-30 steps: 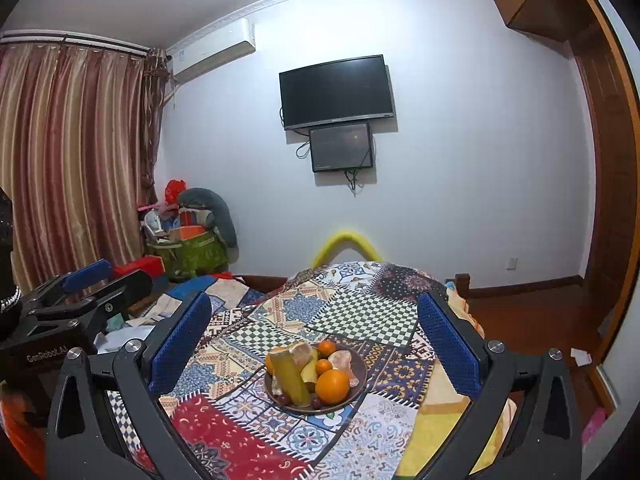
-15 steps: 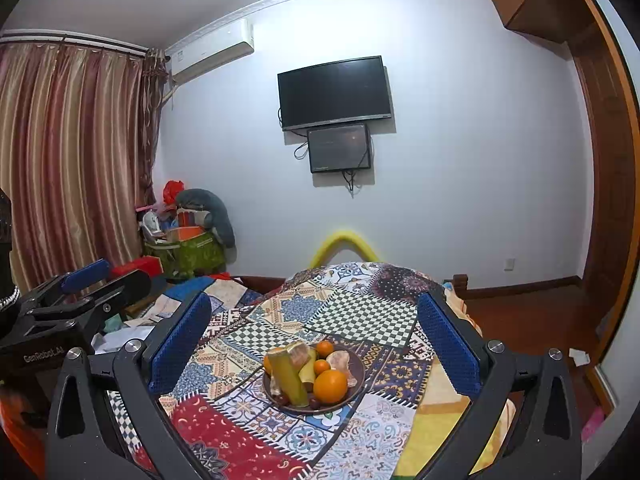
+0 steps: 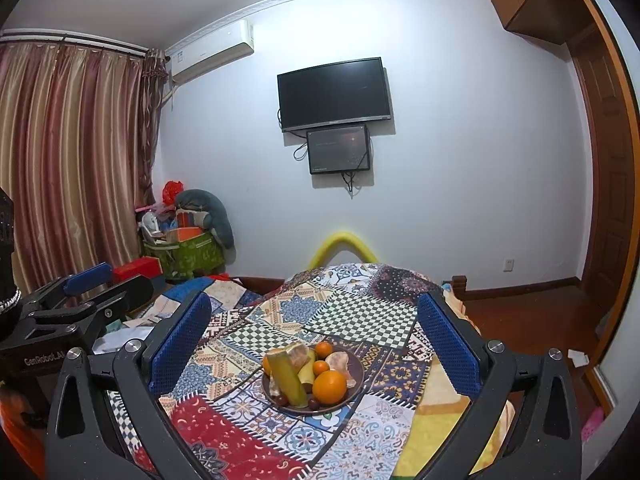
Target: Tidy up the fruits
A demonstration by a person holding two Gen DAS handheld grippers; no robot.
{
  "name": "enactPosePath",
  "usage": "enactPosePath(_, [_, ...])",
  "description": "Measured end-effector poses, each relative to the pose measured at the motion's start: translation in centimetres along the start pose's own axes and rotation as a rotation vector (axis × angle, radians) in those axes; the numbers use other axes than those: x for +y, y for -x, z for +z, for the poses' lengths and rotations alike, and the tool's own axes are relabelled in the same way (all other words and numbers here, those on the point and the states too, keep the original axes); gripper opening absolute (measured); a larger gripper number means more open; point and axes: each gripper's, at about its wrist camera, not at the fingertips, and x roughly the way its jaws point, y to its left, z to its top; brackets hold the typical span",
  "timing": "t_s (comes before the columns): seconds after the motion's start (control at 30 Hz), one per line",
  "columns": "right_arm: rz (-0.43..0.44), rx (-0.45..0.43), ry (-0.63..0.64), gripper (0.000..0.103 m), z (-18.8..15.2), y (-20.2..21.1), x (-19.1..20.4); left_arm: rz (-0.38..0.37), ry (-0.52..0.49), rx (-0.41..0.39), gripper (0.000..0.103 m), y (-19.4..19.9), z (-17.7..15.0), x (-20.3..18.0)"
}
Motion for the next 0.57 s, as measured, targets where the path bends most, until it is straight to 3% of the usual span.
enactPosePath(0.57, [-0.002,0.001,-0.005,0.103,0.19,-0.16,0.02,-0.003,-0.004,-0.002,0.102,-0.03,-0.07,-0.24])
